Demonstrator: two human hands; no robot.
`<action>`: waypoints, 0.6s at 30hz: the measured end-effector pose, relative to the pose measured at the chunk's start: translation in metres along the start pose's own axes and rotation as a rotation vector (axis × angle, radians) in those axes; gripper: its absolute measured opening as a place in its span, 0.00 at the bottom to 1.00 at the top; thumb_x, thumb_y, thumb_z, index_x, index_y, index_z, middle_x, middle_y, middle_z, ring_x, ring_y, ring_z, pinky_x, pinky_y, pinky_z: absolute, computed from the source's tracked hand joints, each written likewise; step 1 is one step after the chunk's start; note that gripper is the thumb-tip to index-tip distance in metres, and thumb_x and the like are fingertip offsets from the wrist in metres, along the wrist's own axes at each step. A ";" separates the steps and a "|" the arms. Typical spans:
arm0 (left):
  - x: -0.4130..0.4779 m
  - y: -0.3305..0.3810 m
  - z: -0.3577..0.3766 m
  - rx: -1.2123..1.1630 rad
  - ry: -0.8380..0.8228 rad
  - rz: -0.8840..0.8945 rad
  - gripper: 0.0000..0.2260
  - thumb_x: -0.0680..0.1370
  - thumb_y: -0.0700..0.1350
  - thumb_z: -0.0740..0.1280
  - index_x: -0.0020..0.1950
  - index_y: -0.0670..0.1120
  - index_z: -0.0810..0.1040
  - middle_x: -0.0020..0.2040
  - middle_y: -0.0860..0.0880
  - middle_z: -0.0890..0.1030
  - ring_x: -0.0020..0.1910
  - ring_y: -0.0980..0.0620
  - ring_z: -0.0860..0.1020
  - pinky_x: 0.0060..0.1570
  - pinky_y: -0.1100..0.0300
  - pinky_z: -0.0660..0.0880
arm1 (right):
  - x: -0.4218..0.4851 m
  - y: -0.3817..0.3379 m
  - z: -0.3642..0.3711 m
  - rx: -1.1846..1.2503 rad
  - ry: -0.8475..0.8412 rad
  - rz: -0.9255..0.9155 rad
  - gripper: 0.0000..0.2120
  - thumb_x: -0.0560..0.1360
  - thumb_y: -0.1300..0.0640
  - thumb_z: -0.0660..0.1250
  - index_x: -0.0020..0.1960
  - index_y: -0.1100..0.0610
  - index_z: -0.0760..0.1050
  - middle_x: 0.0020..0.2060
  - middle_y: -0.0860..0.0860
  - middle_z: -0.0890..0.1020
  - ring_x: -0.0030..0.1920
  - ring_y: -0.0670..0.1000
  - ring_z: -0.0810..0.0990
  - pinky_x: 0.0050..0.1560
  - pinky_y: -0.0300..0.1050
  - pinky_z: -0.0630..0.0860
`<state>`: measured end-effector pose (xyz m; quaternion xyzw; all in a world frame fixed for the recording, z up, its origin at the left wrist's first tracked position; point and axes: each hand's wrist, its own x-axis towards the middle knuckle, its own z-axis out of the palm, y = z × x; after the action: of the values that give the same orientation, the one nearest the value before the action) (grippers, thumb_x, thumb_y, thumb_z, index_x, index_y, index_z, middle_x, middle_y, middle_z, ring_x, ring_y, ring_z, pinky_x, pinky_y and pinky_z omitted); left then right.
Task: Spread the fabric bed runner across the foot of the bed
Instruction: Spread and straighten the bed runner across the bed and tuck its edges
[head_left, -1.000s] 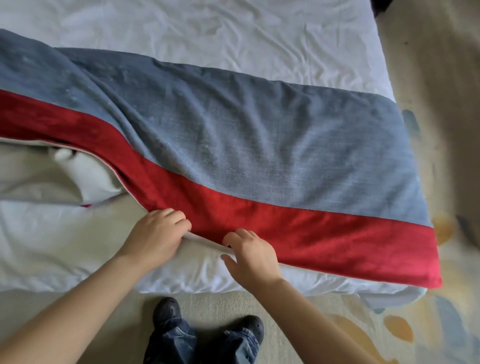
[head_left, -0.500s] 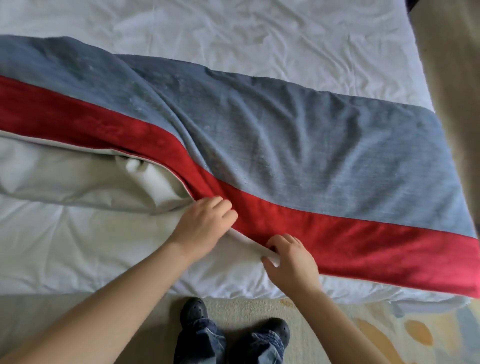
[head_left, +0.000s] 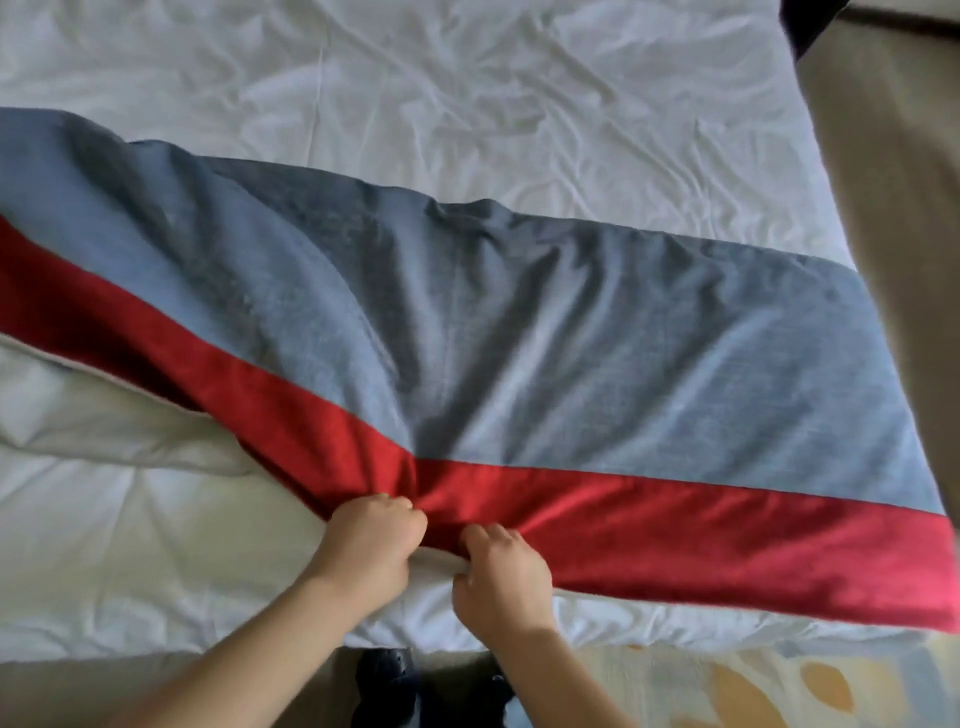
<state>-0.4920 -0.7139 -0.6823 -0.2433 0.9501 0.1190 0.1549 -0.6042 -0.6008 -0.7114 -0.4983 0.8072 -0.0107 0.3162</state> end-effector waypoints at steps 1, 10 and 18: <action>0.004 0.001 -0.002 0.023 -0.067 -0.001 0.13 0.51 0.41 0.76 0.31 0.47 0.77 0.31 0.50 0.78 0.30 0.48 0.79 0.25 0.63 0.71 | 0.001 0.003 -0.002 -0.010 -0.034 -0.031 0.13 0.67 0.56 0.60 0.51 0.53 0.72 0.48 0.49 0.78 0.48 0.53 0.76 0.39 0.43 0.67; 0.092 -0.005 -0.043 -0.171 -0.640 -0.062 0.21 0.63 0.65 0.63 0.43 0.50 0.78 0.38 0.51 0.81 0.39 0.50 0.79 0.33 0.60 0.70 | 0.043 0.061 -0.081 0.195 -0.282 -0.244 0.15 0.71 0.39 0.61 0.46 0.48 0.77 0.40 0.46 0.83 0.43 0.48 0.80 0.41 0.39 0.72; 0.258 0.016 -0.089 -0.343 0.189 -0.143 0.07 0.78 0.47 0.61 0.50 0.53 0.79 0.51 0.51 0.80 0.49 0.48 0.79 0.46 0.53 0.76 | 0.166 0.247 -0.221 0.090 0.256 0.035 0.06 0.76 0.54 0.65 0.48 0.52 0.80 0.45 0.54 0.82 0.47 0.57 0.80 0.43 0.47 0.73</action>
<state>-0.7358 -0.8365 -0.6887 -0.3432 0.9064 0.2445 0.0293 -0.9668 -0.6776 -0.6996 -0.4638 0.8484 -0.1049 0.2326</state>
